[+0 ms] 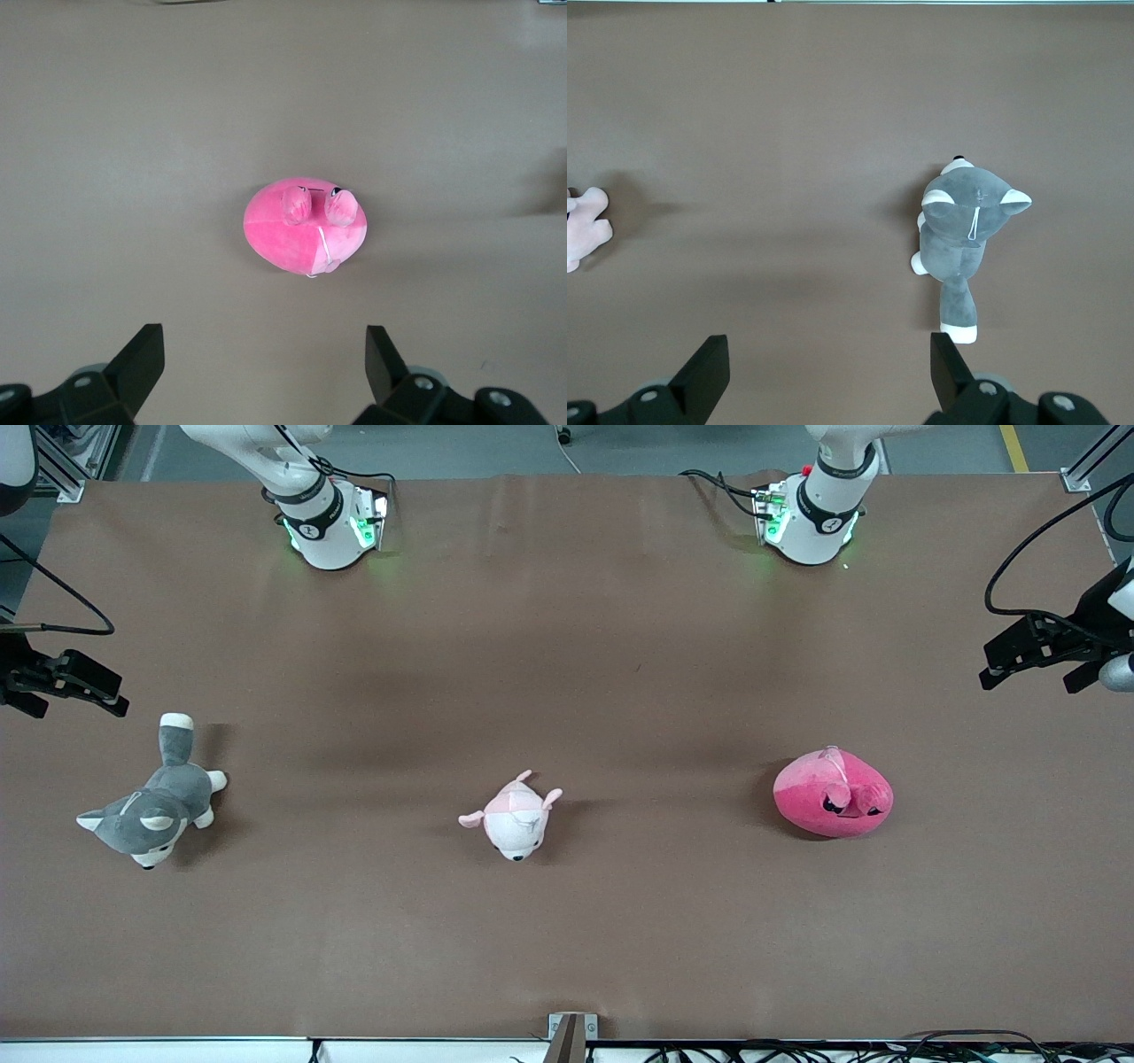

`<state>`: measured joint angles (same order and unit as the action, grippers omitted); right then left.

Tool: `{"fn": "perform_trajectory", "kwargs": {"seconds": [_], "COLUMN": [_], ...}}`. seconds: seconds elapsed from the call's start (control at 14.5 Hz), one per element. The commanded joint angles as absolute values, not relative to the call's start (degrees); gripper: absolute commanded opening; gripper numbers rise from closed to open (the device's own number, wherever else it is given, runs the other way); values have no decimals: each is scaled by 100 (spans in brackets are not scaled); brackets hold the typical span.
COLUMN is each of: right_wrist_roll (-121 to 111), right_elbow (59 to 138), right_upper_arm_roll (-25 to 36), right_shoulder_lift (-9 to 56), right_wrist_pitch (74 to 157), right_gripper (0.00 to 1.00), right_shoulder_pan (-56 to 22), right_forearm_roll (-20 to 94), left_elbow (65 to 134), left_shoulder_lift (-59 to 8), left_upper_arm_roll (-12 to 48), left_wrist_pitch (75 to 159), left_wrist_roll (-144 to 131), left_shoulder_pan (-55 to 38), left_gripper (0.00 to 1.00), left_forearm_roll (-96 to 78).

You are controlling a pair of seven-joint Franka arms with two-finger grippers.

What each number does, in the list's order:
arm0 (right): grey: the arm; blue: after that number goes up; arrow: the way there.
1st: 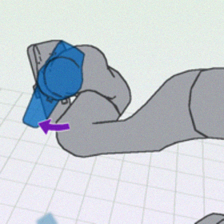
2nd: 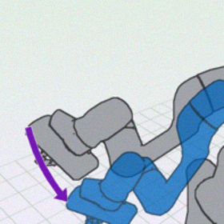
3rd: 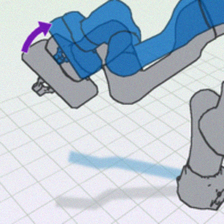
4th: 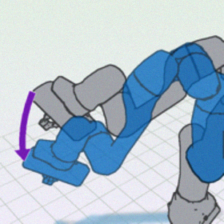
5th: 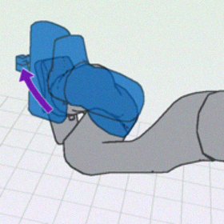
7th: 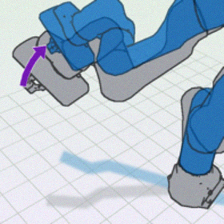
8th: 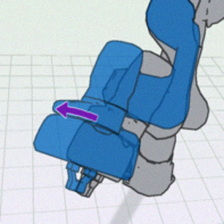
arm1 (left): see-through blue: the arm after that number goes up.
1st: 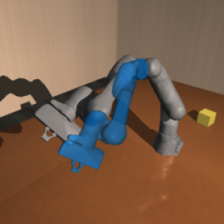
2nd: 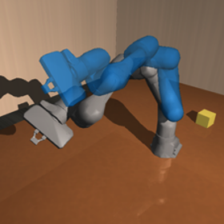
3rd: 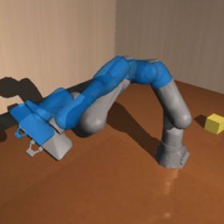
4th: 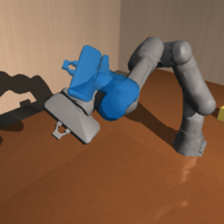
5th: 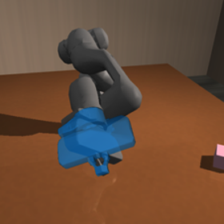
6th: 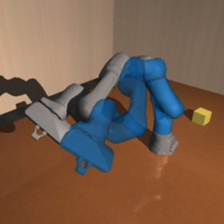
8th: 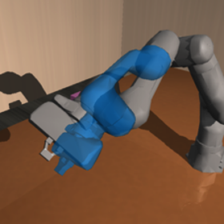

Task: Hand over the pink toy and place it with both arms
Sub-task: 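Move the left gripper down over the pink plush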

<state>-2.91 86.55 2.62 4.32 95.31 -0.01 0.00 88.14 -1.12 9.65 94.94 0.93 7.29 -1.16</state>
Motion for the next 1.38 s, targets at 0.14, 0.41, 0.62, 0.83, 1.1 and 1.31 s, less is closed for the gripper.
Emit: {"fn": "perform_trajectory", "kwargs": {"seconds": [0.14,0.41,0.62,0.83,1.1,1.31], "right_wrist_roll": [-325,-351,-352,-352,-360,-360], "right_elbow": [8719,8719,8719,8719,8719,8727], "right_upper_arm_roll": [246,237,229,229,237,237], "right_shoulder_lift": [334,325,334,334,325,334], "right_wrist_pitch": [9536,9483,9554,9597,9466,9475], "right_gripper": [100,100,100,100,100,100], "right_shoulder_pan": [-18,-26,-88,-70,-88,-88], "right_forearm_roll": [-79,-70,-70,-70,-88,-88], "left_elbow": [8842,8859,8868,8956,9104,9509], "left_shoulder_lift": [-79,-79,-149,-403,-1132,-1484], "left_upper_arm_roll": [976,984,993,993,984,984], "left_wrist_pitch": [9510,9492,9431,9237,9798,10633], "left_wrist_roll": [211,193,123,158,44,-131], "left_shoulder_pan": [738,703,703,721,668,554], "left_gripper": [100,100,100,100,100,100], "left_forearm_roll": [-132,-79,-96,-132,-114,-62]}}
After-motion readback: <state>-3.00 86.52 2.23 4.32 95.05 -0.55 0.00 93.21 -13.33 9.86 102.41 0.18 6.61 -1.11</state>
